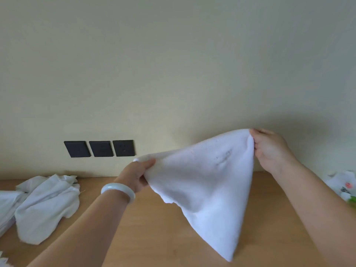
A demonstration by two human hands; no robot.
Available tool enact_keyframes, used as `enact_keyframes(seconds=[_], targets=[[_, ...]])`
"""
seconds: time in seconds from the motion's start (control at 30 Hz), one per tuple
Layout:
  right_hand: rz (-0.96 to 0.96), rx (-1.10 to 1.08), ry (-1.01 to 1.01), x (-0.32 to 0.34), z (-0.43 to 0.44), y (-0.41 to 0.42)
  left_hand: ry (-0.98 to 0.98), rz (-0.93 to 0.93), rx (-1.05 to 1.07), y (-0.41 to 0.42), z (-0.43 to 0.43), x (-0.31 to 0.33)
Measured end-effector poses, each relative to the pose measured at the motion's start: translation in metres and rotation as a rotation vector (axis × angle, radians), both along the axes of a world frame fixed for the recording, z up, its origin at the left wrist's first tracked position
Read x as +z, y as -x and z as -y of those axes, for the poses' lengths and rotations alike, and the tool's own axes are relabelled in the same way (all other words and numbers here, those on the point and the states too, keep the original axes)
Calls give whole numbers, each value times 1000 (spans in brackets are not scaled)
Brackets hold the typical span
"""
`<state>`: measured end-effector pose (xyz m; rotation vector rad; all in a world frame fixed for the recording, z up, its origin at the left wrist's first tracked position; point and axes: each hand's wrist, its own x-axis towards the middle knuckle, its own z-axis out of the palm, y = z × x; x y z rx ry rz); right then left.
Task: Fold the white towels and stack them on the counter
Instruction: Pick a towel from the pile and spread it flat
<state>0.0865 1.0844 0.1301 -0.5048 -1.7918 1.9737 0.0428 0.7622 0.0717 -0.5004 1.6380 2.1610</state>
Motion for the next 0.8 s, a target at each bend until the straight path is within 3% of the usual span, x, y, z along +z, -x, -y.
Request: enact_keyframes(seconds=[0.1, 0.23, 0.3, 0.37, 0.43, 0.53, 0.67, 0.8], targets=[[4, 21, -50, -9, -28, 1, 77, -51, 54, 14, -14, 10], [-147, 238, -362, 13, 0, -5, 713, -303, -61, 10, -46, 29], [-177, 495, -518, 16, 37, -18, 545, -330, -227, -4, -71, 41], [-116, 705, -585, -5, 75, -34, 314, -130, -417, -21, -89, 39], [-36, 786, -564, -43, 100, -52, 257, 23, -472, -28, -91, 5], [45, 883, -595, -114, 109, -68, 304, 122, -321, -40, -78, -56], [240, 873, -763, -193, 87, -78, 129, 176, 44, -52, -60, -100], [470, 874, -919, -228, 59, -82, 29, 169, 106, -65, -48, -101]])
